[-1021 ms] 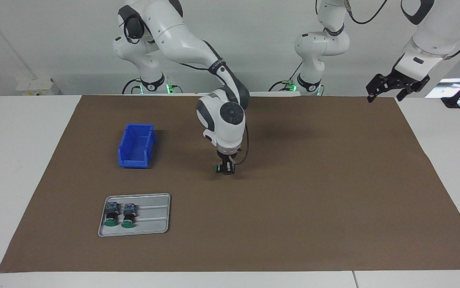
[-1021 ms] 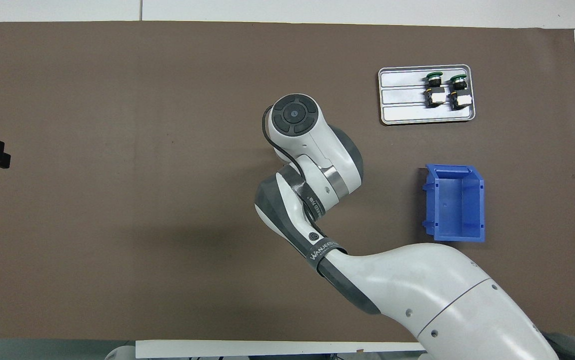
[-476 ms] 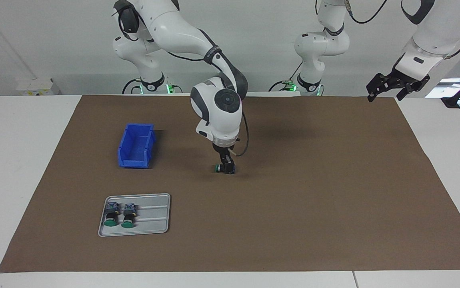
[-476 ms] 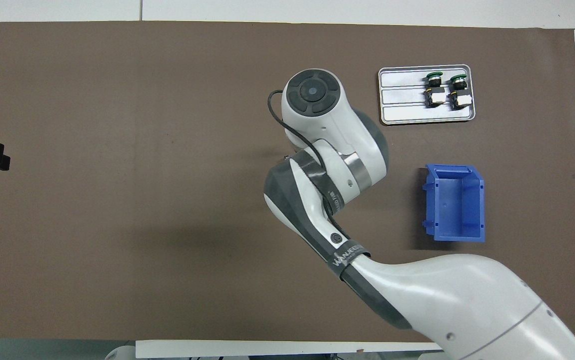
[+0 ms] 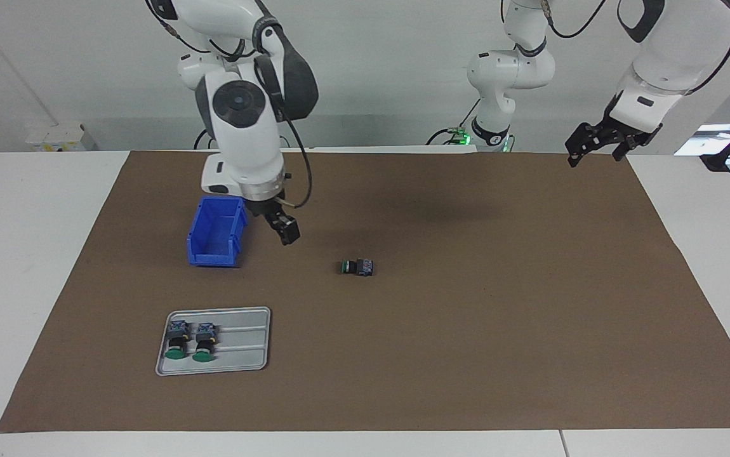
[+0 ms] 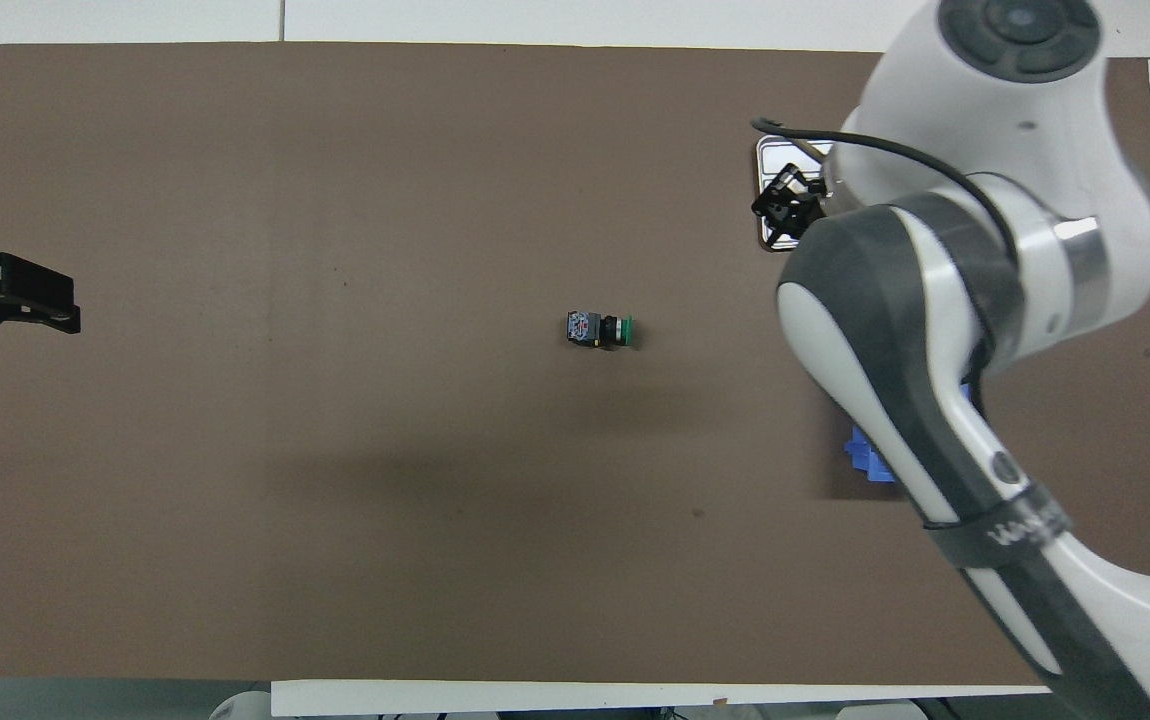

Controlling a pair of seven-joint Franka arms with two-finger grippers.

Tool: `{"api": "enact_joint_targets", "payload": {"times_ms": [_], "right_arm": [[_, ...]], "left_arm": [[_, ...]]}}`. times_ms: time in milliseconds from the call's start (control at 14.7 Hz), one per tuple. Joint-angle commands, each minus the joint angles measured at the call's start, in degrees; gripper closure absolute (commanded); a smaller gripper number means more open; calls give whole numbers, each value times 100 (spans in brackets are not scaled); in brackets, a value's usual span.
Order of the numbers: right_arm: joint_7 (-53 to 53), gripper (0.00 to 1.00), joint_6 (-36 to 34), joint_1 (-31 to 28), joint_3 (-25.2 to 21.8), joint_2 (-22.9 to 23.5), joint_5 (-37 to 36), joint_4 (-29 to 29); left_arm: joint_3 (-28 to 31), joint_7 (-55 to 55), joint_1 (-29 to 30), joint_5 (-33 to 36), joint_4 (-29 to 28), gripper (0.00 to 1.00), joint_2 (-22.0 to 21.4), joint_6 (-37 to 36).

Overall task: Place and press button with both arms
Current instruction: 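Withdraw the right gripper while the left gripper starts reaching out, then move the left gripper over the green button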

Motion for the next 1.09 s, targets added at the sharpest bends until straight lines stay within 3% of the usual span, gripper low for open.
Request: {"api": "enact_joint_targets", "payload": {"times_ms": [0,136,272,612,817,1021], "right_arm": [[-1967,1,-328,-673,70,-491,-21,-159],[-3542,1,-609,-1051,35,-746,-38,-115],[-4337,1,-829,-1324,26,-966,-160,-89],[-5454,1,-1111,-1554,17,-1169,-416,-62],[-6051,1,-1129,-1703,-18,-1195,-259,-141],[-5941,1,-1120,-1712,-18,-1239,-170,-176]], "left_arm": [[35,-1085,-272,-260,-404,0,-163,418],[44,-2155,-543,-403,-422,0,-32,559],[44,-3149,-851,-412,-422,0,153,725],[44,-5732,-1589,-552,-221,0,872,1191],[53,-6657,-2177,-596,-141,0,1365,1830],[44,-7249,-2459,-623,517,0,2138,2045]]}}
